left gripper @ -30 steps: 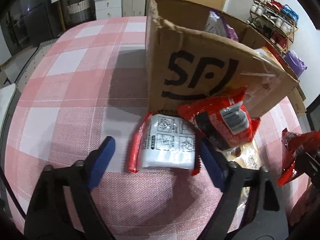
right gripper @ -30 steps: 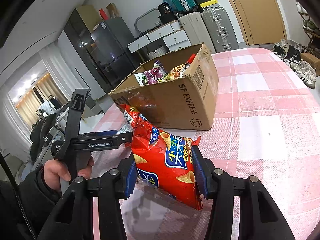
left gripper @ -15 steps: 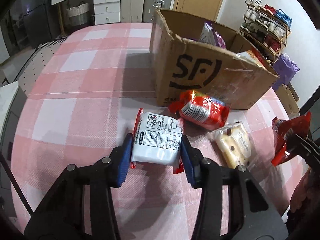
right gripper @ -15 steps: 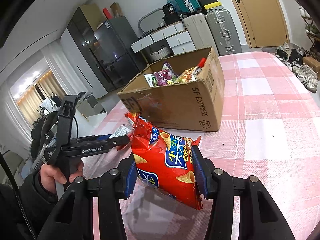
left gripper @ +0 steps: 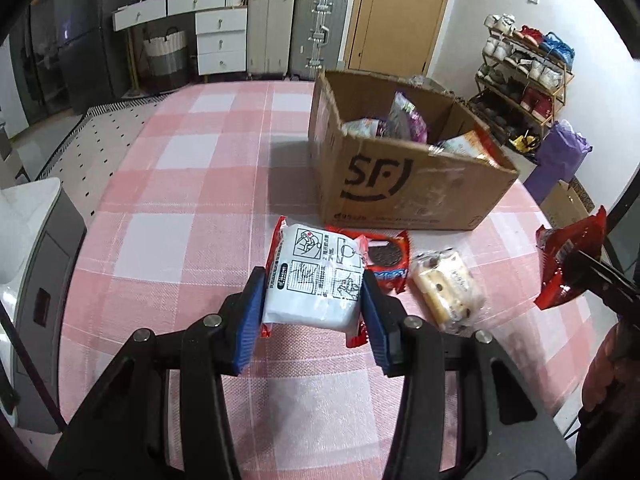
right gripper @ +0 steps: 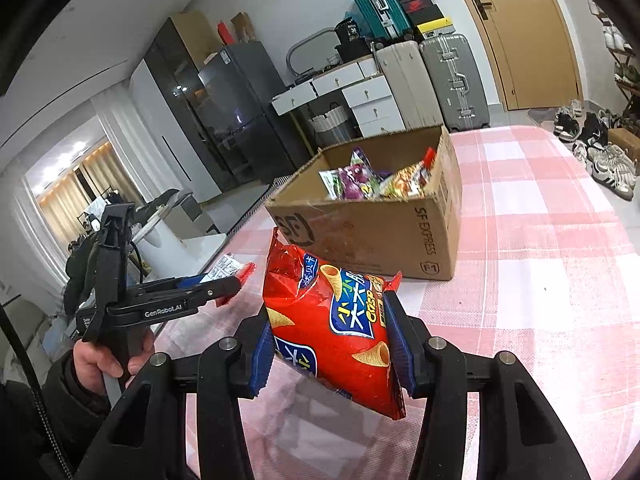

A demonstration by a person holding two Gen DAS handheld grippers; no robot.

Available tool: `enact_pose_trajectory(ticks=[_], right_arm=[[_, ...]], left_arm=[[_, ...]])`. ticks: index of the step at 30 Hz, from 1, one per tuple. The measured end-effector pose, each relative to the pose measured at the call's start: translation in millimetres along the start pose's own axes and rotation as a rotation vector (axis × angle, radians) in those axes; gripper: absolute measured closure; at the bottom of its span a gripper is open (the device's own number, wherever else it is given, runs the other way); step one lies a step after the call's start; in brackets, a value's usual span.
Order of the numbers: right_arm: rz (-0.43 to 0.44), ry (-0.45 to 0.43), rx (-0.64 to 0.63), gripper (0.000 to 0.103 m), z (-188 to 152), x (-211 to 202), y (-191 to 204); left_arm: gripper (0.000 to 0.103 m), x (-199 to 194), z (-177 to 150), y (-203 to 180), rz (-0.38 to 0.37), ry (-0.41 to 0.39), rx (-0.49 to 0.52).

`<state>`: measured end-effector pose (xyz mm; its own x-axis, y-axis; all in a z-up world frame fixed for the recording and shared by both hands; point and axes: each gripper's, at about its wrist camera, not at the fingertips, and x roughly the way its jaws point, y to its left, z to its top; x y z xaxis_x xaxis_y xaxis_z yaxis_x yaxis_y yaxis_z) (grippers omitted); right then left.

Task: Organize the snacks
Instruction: 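Carry both packs into the box and open both grippers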

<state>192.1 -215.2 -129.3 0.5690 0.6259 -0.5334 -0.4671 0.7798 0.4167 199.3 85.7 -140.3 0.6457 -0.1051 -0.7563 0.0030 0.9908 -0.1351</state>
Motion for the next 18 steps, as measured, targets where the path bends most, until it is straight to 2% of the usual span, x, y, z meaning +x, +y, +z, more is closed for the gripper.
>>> enact_pose_trajectory(ticks=[6, 12, 18], right_arm=[[-0.017, -0.044, -0.012, 0.054, 13.8, -9.5, 6.4], [-0.023, -0.113, -0.025, 0.054, 43.9, -21.7, 11.2], [-0.018, -0.151, -0.043, 0.054, 75.0, -31.1, 12.7]], left_arm=[[0.060, -21.7, 16.0, -5.3, -0.041, -0.022, -0.018], [0.060, -41.2, 44.5, -23.4, -0.080, -0.067, 0.012], [0.060, -55.3, 73.1, -38.2, -0.089, -0.091, 0.066]])
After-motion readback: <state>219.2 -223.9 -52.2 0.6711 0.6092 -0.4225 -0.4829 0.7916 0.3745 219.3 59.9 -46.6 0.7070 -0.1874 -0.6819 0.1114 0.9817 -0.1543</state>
